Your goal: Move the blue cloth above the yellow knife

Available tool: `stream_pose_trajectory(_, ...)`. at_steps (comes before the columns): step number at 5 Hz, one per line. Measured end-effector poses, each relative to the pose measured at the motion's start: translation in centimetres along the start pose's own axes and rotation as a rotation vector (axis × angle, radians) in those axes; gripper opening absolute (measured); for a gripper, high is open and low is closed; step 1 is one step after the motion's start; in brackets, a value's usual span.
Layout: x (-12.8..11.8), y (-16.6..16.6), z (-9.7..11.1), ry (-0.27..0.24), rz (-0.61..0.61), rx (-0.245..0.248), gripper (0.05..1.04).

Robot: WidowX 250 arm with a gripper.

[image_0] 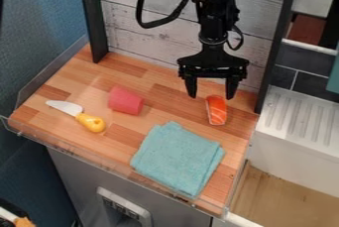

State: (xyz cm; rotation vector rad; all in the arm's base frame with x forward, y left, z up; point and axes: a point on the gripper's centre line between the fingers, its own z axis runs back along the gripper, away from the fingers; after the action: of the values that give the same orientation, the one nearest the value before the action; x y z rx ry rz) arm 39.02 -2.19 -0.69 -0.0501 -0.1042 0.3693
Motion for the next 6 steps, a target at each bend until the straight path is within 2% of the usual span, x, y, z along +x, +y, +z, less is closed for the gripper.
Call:
stream_pose_trajectory(1, -0.6, 0.3, -1.5, 0.036, 0.004, 0.016, 1.000)
stream_pose_trajectory(2, -1.5, 1.0, -2.2, 0.052, 0.022, 0.038, 1.000)
stream_pose_trajectory(3, -2.3, 1.4, -1.1, 0.038, 0.021, 0.033, 1.000)
stream_pose_trajectory(4, -3.3, 2.3, 0.4, 0.007, 0.029, -0.003, 1.000)
stream_pose_trajectory(6, -5.6, 3.0, -0.5, 0.036, 0.014, 0.024, 1.000)
